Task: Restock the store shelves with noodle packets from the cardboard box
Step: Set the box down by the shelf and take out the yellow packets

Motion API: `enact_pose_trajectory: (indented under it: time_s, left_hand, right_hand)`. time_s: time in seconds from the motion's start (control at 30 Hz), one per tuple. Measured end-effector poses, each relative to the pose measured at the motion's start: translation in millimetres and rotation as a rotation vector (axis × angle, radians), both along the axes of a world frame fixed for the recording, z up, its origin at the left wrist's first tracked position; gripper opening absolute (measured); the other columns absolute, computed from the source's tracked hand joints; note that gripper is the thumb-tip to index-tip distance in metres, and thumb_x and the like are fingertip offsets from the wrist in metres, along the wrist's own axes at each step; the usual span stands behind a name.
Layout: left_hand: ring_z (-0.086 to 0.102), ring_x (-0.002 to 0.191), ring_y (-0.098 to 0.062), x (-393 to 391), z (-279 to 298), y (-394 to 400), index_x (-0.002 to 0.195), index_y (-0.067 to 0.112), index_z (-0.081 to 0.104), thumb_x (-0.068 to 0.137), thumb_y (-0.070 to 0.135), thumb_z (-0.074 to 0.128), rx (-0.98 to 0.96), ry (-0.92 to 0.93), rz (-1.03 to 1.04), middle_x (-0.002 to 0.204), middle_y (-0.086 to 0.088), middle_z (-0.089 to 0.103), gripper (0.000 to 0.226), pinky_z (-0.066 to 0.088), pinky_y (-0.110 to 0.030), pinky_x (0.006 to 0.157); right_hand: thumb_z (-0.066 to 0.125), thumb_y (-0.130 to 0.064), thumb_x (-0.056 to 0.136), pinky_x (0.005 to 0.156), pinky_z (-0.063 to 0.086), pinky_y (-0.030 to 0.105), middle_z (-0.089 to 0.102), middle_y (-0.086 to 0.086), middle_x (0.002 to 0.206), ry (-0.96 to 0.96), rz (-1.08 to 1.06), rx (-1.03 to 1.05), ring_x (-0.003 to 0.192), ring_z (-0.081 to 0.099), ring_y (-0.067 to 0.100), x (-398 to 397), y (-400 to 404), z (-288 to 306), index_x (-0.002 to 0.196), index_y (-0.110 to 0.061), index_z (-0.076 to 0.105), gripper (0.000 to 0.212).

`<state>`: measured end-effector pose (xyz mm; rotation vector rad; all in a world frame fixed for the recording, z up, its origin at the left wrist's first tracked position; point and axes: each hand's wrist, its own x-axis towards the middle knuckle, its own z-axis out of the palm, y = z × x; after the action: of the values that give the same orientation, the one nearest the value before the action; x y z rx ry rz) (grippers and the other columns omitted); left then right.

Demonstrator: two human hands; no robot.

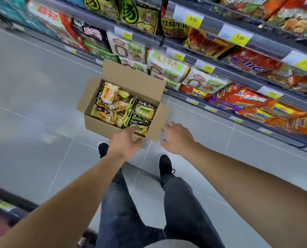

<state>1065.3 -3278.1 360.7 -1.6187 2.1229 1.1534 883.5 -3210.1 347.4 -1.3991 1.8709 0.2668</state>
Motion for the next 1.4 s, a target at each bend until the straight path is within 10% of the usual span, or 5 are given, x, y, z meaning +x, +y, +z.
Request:
enact_pose_trajectory:
  time_s: [0.73, 1.07, 1.23, 1.4]
  left_hand:
    - [0.057, 0.058, -0.014, 62.4, -272.2, -214.8, 0.142, 0.026, 0.046, 0.089, 0.026, 0.058, 0.151, -0.043, -0.324, 0.127, -0.008, 0.063, 0.055, 0.058, -0.035, 0.069]
    - [0.046, 0.046, -0.004, 61.6, -424.0, -221.4, 0.141, 0.028, 0.047, 0.091, 0.024, 0.058, 0.174, -0.035, -0.279, 0.095, -0.008, 0.069, 0.052, 0.038, -0.021, 0.046]
    - [0.048, 0.043, -0.002, 65.9, -482.9, -228.1, 0.142, 0.030, 0.044, 0.093, 0.026, 0.056, 0.175, -0.042, -0.307, 0.076, 0.008, 0.064, 0.051, 0.028, -0.013, 0.034]
    - [0.054, 0.045, -0.005, 72.1, -498.8, -235.7, 0.141, 0.025, 0.047, 0.091, 0.024, 0.058, 0.192, -0.015, -0.316, 0.100, -0.005, 0.072, 0.051, 0.039, -0.019, 0.042]
  right_hand:
    - [0.056, -0.031, 0.083, 0.089, 0.049, 0.039, 0.053, 0.005, 0.125, -0.073, -0.395, 0.189, 0.113, 0.051, 0.028, 103.2, -159.9, -259.0, 0.129, -0.017, 0.052, 0.049]
    - [0.065, -0.028, 0.083, 0.099, 0.046, 0.043, 0.046, 0.006, 0.134, -0.053, -0.395, 0.238, 0.126, 0.045, 0.029, 102.5, -166.9, -444.5, 0.132, -0.015, 0.050, 0.053]
    - [0.071, -0.029, 0.081, 0.116, 0.023, 0.047, 0.015, 0.006, 0.158, 0.057, -0.278, 0.338, 0.145, 0.017, 0.032, 100.5, -178.3, -521.2, 0.152, -0.020, 0.020, 0.088]
    - [0.073, -0.027, 0.080, 0.103, 0.034, 0.046, 0.043, 0.012, 0.140, 0.189, -0.207, 0.400, 0.129, 0.039, 0.035, 109.9, -189.2, -541.4, 0.141, -0.020, 0.035, 0.073]
